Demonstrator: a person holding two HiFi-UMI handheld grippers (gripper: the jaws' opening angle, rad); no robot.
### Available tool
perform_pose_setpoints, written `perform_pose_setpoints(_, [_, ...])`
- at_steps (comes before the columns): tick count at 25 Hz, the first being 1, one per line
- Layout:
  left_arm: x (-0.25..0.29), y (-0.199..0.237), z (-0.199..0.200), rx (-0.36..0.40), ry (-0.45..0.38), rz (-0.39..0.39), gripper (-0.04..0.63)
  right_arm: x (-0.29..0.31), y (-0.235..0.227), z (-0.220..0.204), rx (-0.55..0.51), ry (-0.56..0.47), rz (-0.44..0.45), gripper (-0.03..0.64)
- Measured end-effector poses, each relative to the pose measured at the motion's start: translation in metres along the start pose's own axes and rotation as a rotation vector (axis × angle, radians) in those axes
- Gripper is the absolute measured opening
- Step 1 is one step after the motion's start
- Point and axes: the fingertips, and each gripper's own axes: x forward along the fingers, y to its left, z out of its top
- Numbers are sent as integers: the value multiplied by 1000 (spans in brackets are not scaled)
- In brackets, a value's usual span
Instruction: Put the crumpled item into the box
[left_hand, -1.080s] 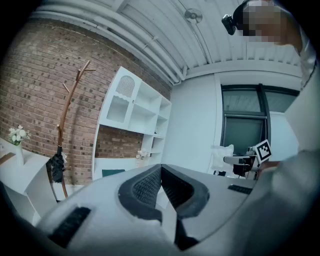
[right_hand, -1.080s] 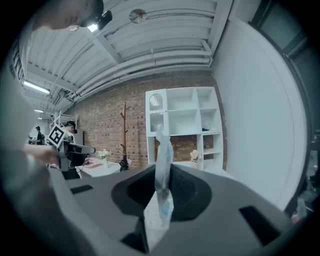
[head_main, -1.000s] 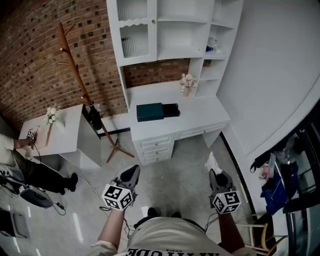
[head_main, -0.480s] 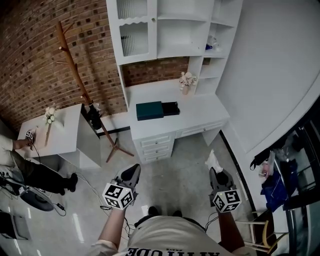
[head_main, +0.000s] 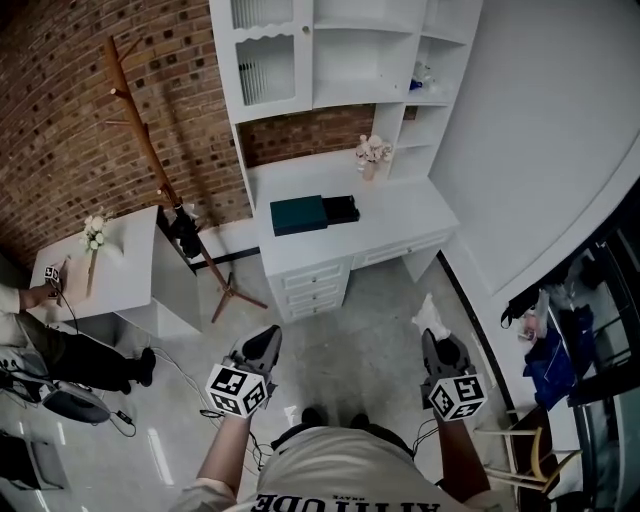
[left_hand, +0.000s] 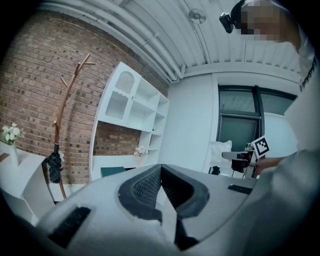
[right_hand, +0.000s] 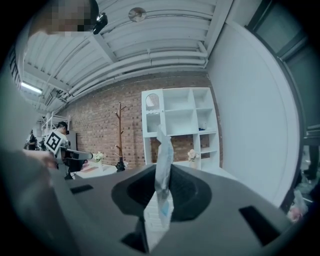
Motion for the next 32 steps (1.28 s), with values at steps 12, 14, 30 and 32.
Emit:
perform_pose_setpoints(12, [-13, 34, -4, 34, 25, -52, 25, 9, 28, 0, -1, -12, -53, 71])
perform_pose_setpoints(14, [-13, 37, -4, 29, 25, -55, 25, 11, 31, -2, -4, -6, -54, 71])
perform_pose_setpoints(30, [25, 56, 0, 41, 41, -41, 25, 68, 16, -2, -9, 6, -5, 69])
perform_pose_setpoints(32, [35, 60, 1, 41, 47, -33, 25, 80, 11, -2, -8, 8, 6, 69])
